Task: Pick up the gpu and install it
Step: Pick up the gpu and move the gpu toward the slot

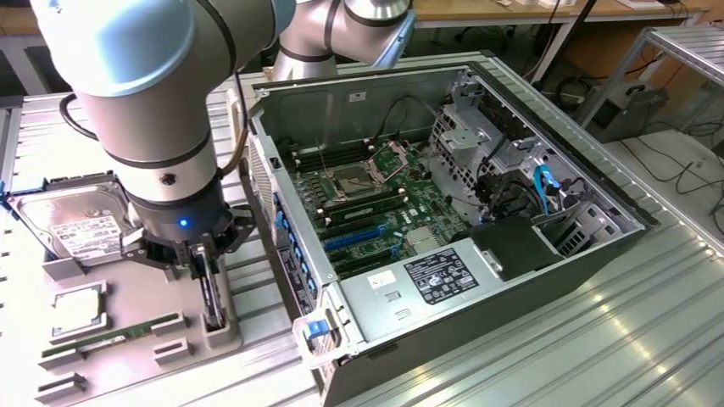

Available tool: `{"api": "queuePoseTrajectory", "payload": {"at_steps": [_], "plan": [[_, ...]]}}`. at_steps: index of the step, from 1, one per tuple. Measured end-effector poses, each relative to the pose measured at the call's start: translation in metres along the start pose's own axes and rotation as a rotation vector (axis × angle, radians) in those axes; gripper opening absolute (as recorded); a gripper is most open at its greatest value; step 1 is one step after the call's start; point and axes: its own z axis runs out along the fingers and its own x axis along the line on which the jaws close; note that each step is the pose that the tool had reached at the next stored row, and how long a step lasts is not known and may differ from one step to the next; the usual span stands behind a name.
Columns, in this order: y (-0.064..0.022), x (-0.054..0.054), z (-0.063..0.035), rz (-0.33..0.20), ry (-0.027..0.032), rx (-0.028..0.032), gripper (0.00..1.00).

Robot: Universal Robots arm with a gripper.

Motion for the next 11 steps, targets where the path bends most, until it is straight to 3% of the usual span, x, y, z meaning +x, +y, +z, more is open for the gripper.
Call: {"api": "queuePoseTrajectory", "payload": {"at_steps": [11], "plan": [[-0.0002,-0.0028,-0.0018,-0.002,0.0002,0.0004,0.26]]}}
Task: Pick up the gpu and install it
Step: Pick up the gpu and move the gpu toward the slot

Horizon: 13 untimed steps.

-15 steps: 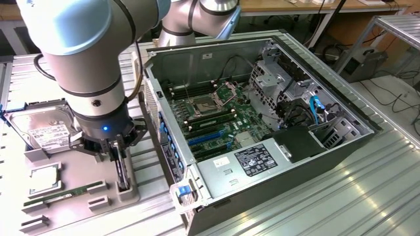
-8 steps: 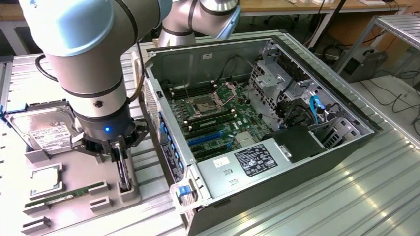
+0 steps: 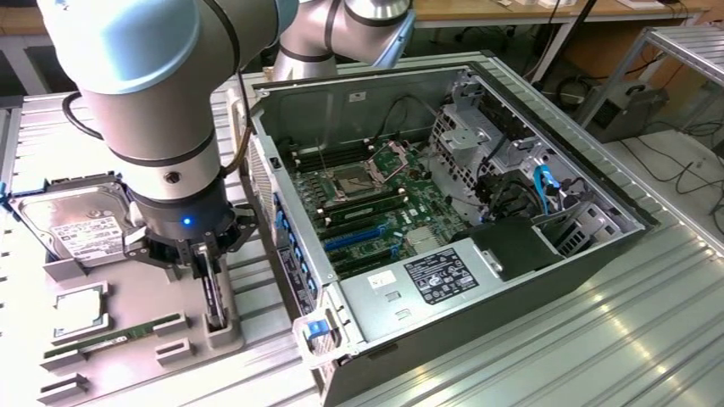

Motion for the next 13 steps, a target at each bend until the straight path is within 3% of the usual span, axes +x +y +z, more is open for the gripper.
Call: {"api": "queuePoseTrajectory", "payload": {"at_steps": [13], "plan": [[0.0006,0.000,-0.0143,-0.005,0.0025,-0.0002,0.26]]}}
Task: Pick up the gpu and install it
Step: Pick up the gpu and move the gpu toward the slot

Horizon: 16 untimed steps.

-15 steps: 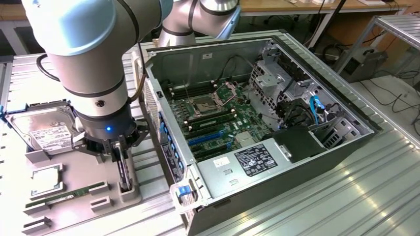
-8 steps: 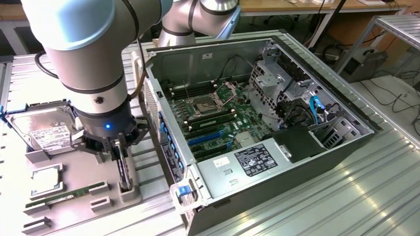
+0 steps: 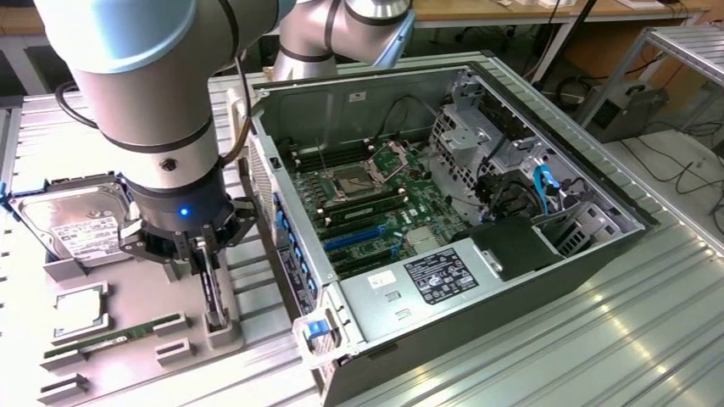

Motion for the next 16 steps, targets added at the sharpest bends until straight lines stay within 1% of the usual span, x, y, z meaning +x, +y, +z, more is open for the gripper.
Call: {"api": "queuePoseTrajectory", "payload": {"at_steps": [5,7,9,10,11,12,13,15,16], "plan": [[0.0004,0.000,-0.0094,-0.005,0.0015,0.0000,0.26],[0.0006,0.000,-0.0152,-0.006,0.0022,0.0000,0.26],[0.0010,0.000,-0.0231,-0.008,0.0022,0.0000,0.26],[0.0012,0.000,-0.0281,-0.009,0.0023,0.0000,0.26],[0.0015,0.000,-0.0353,-0.010,0.0023,0.0000,0.26],[0.0018,0.000,-0.0425,-0.010,0.0024,0.0000,0.26],[0.0022,0.000,-0.0520,-0.011,0.0025,-0.0004,0.26],[0.0027,0.000,-0.0626,-0.012,0.0025,-0.0008,0.26],[0.0029,0.000,-0.0701,-0.012,0.0024,-0.0011,0.26]]}}
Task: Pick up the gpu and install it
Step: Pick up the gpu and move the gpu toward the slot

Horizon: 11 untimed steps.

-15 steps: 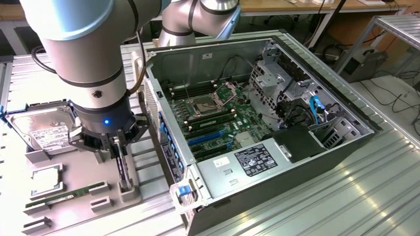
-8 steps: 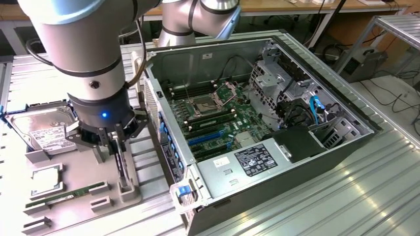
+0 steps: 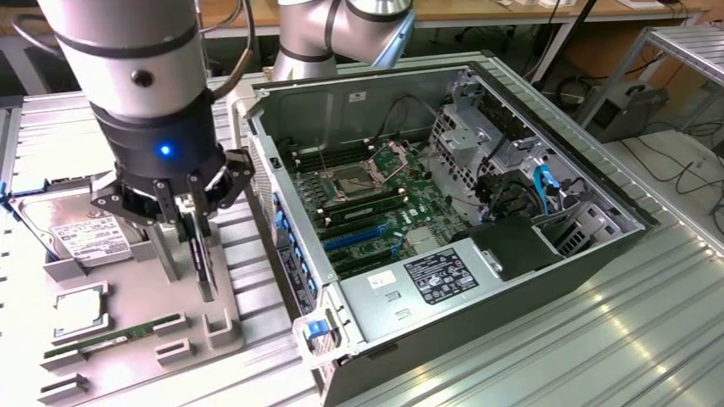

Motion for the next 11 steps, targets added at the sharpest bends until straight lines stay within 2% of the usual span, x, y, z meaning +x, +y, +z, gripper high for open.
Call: {"api": "queuePoseTrajectory", "payload": {"at_steps": [5,11], "plan": [[-0.0004,-0.001,-0.0257,-0.001,0.0001,-0.0001,0.26],[-0.0065,-0.009,-0.0568,-0.002,0.0005,-0.0003,0.26]]}}
